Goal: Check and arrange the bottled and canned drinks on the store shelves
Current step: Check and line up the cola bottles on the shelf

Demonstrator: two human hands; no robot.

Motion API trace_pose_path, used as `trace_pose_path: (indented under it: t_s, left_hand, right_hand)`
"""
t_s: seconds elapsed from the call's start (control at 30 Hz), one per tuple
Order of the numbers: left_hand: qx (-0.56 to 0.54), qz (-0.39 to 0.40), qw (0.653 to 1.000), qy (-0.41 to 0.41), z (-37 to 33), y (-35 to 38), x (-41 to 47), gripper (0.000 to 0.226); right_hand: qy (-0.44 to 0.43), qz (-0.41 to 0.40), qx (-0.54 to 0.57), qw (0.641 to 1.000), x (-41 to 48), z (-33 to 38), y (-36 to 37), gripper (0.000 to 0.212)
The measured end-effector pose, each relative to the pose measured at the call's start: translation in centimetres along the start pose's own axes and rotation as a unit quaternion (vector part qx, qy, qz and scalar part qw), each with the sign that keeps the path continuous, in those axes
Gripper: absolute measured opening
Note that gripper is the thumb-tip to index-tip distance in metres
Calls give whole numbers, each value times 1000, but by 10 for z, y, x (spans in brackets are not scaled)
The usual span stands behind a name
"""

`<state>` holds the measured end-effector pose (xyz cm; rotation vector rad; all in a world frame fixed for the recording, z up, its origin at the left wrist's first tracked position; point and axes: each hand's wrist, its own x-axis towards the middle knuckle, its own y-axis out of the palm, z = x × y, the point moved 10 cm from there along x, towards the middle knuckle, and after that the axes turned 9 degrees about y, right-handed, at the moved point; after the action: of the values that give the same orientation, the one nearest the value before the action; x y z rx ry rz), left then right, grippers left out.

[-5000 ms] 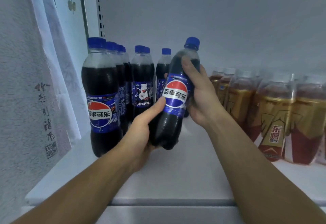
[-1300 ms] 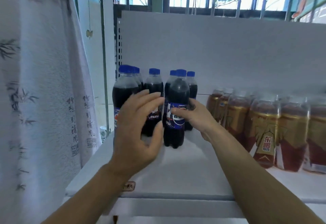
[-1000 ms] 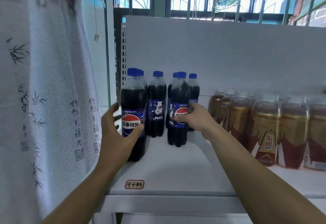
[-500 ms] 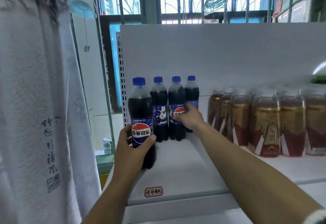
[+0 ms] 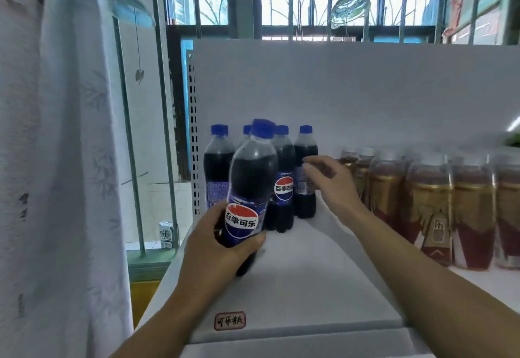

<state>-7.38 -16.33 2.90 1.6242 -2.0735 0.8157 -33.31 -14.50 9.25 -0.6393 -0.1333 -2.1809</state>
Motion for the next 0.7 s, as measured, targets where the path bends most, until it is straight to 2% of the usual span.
trace_pose_path:
  t_s: [0.07,0.1,0.23,0.37,0.43,0.6,0.7]
  left_hand:
    - [-20,37,999,11,-11,21,6,70]
    - [-31,57,998,15,-17,33,9,70]
    - [-115,85,990,-14,-32,72,25,60]
    - [-198,96,973,-73,-27,98,40,62]
    - [-201,112,971,-73,-24,107,41,59]
    - [-185,115,976,-18,-19,113,29,74]
    - [-154,148,977,-17,-12,118,23,81]
  right_hand:
    - [7,19,90,996,3,3,3,11]
    - [15,32,128,991,3,5,5,19]
    - [40,129,285,949,-4,6,15,74]
    - [62,188,295,935,-20,9,26,67]
    - [78,181,320,927,-22,8,25,69]
    - [53,136,352,925,-23,9,6,62]
    - [75,121,418,897,-19,1,8,66]
